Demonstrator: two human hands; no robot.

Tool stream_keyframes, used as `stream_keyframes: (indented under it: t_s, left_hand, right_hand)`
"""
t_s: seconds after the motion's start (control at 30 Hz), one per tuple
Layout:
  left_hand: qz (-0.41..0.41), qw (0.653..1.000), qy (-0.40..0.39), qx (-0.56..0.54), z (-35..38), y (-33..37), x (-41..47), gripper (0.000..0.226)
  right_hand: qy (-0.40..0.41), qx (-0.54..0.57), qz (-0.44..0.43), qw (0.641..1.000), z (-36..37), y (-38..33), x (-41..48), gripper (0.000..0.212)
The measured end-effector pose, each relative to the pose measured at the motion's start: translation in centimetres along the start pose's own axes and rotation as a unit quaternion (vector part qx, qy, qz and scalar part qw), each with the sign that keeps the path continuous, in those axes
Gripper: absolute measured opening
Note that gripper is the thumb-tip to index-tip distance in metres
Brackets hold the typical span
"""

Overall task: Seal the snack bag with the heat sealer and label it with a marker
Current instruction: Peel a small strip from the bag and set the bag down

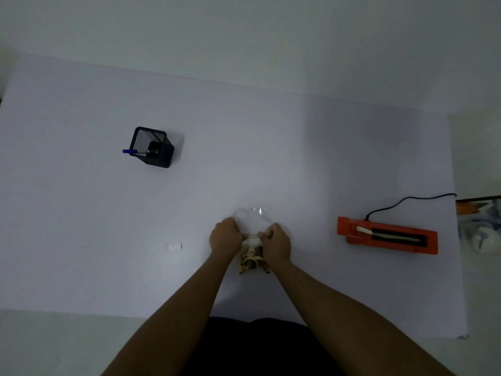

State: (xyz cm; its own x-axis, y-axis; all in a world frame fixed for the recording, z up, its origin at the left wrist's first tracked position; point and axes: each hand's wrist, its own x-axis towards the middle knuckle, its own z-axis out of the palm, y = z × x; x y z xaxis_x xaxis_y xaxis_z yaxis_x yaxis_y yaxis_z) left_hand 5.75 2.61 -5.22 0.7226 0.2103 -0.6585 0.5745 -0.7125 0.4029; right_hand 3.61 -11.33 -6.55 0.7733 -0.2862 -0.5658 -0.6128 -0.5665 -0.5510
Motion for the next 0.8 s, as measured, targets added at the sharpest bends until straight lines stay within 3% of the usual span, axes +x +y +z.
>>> stream_keyframes:
  t_s: [0.17, 0.3, 0.37, 0.6, 0.8]
  left_hand:
    - [0.031, 0.999, -0.009, -0.024, 0.1, -0.4, -0.2, 0.016]
    - [0.063, 0.997, 0.047, 0.018, 0.9, -0.4, -1.3, 0.062]
    - [0.07, 0.994, 0.067, 0.048, 1.4, -0.4, -1.3, 0.069]
    - [0.057, 0.997, 0.051, 0.024, 0.9, -0.8, -0.8, 0.043]
    - [0.06, 0.997, 0.043, 0.017, 0.8, -1.1, -0.5, 0.04]
  right_hand:
    - [-0.007, -0.006, -0.004, 1.0, -0.2, 0.3, 0.2, 0.024]
    - [-0.011, -0.017, -0.007, 1.0, -0.3, 0.2, 0.0, 0.019]
    - [-0.014, -0.019, -0.005, 1.0, -0.3, 0.0, -0.1, 0.019]
    - [-0.007, -0.019, -0.017, 1.0, -0.3, 0.1, -0.4, 0.021]
    - [-0.004, 0.002, -0.013, 1.0, -0.1, -0.7, -1.3, 0.043]
